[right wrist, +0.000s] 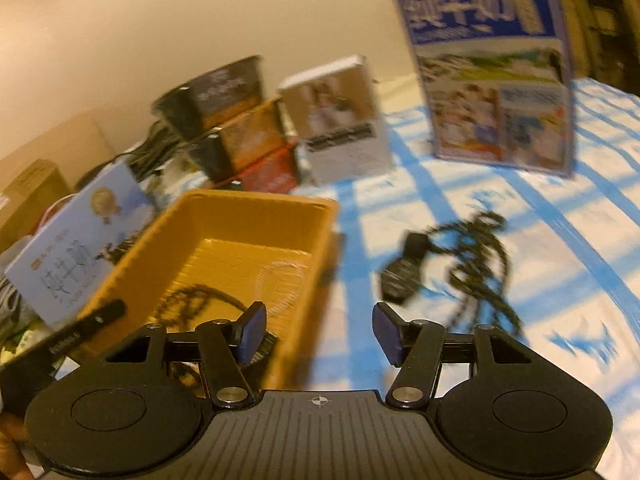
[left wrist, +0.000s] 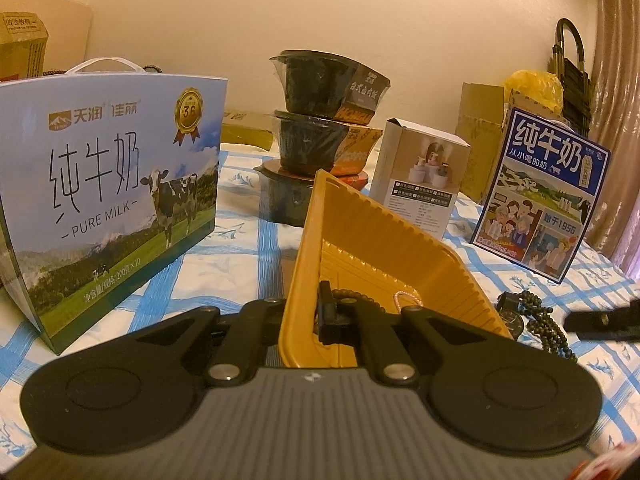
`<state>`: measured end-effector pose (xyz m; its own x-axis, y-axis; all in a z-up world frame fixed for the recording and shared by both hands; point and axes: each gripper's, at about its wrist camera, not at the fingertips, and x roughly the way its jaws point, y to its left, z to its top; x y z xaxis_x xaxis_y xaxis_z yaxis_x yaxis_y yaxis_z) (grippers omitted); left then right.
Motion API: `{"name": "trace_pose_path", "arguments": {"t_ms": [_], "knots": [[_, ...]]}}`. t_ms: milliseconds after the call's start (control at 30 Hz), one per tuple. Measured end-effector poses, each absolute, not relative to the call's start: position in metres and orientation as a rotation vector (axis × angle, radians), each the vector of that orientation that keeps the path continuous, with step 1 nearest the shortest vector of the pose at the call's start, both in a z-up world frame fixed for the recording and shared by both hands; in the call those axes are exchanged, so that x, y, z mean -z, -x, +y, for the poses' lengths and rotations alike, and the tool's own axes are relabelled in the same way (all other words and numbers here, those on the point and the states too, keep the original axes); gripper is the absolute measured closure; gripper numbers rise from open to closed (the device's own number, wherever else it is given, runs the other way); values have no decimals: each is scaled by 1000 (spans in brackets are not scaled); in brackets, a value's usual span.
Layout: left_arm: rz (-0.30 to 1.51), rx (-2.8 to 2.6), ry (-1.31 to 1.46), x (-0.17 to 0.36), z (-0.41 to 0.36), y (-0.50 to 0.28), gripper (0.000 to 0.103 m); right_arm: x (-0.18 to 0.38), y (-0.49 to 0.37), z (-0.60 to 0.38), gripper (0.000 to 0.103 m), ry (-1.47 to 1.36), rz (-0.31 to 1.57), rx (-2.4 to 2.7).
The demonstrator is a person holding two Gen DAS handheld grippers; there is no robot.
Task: Organize jewelry
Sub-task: 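Reach the right gripper to the black wristwatch and grasp its strap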
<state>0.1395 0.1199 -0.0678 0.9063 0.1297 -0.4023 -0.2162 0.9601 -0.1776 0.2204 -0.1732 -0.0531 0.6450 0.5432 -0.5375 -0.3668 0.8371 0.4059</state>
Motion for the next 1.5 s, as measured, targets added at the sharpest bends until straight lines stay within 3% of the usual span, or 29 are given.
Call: {"name": "trace_pose_path", "arguments": {"t_ms": [600, 1500], "knots": [[398, -182, 175, 65, 115, -141, 97, 90, -214, -212, 43, -228, 780, -387], [399, -179, 172, 66, 116, -141, 97, 89, -234, -197, 39, -112, 772, -401]]}}
